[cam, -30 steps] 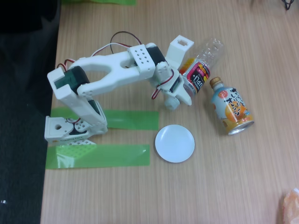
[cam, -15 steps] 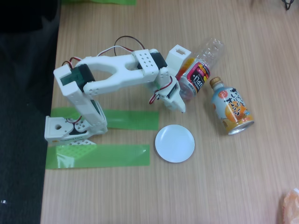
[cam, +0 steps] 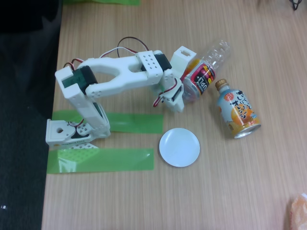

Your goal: Pick up the plastic bottle and stand it up on the white place

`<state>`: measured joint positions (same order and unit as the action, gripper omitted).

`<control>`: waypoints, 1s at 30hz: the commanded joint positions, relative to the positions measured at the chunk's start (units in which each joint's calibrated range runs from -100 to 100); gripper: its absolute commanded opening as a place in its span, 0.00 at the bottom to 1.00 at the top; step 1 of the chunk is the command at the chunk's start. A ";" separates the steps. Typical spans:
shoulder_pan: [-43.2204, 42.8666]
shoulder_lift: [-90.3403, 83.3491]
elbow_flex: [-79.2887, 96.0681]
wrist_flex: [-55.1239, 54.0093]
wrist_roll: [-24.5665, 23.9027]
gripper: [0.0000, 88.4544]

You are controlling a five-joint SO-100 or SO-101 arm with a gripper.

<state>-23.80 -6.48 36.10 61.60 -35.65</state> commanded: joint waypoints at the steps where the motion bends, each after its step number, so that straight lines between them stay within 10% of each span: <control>1: 0.02 -0.11 -0.03 -0.48 0.25 0.17; 20: 0.09 -0.20 0.43 -0.22 0.41 0.15; 30: 0.09 -0.78 0.34 0.46 -0.17 0.31</control>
<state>-23.80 -6.48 36.47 61.60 -35.54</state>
